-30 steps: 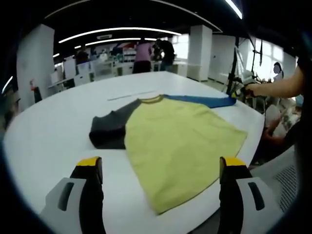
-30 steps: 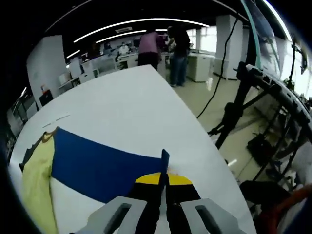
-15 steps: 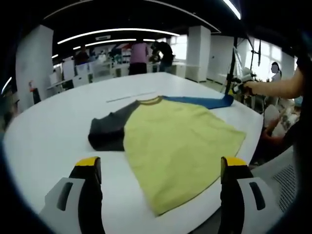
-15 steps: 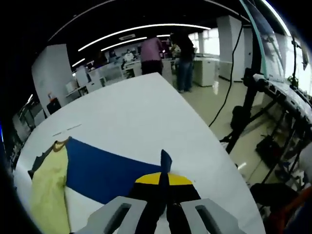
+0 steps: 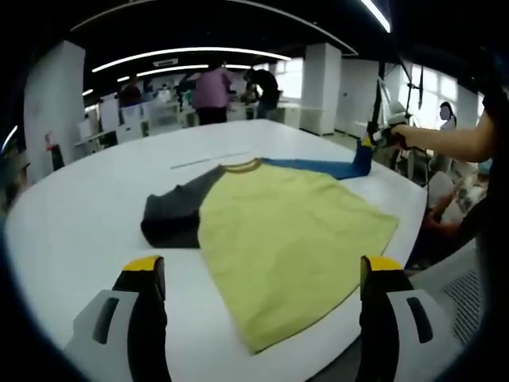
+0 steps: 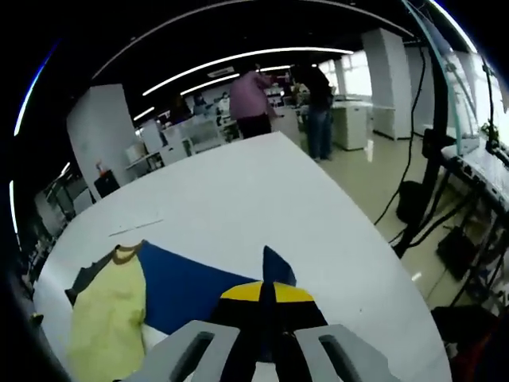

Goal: Fold the garment on the visible template until the final outline fits inside the template.

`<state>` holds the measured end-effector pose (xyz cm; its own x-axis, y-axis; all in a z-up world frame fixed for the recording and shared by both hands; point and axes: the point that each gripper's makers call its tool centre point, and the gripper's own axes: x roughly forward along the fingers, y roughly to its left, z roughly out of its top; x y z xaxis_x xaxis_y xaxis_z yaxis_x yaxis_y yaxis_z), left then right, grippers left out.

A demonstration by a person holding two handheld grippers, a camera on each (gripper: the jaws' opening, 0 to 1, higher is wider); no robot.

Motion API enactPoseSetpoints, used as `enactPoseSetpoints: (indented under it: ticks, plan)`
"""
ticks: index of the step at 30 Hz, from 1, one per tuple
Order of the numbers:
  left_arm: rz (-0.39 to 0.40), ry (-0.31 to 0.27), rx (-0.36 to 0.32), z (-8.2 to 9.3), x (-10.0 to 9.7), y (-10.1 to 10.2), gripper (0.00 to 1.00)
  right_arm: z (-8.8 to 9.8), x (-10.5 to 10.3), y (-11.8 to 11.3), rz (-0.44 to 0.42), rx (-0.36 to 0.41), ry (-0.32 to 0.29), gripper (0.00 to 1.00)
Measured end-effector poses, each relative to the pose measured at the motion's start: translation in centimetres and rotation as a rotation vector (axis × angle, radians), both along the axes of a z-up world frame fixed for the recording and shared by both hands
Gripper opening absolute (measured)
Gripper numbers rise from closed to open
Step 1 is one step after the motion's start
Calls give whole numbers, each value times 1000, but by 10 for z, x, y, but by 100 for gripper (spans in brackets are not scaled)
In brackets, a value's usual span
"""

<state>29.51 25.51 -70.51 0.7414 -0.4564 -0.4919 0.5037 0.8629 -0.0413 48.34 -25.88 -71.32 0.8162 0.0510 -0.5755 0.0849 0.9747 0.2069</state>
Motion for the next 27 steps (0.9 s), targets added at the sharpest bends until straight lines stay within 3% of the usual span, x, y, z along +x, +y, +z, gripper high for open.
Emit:
enactPoseSetpoints:
  ticks: [27]
  plan:
    - [-19, -7, -14, 2, -1, -5, 99, 12, 22, 99, 175, 51, -9, 0]
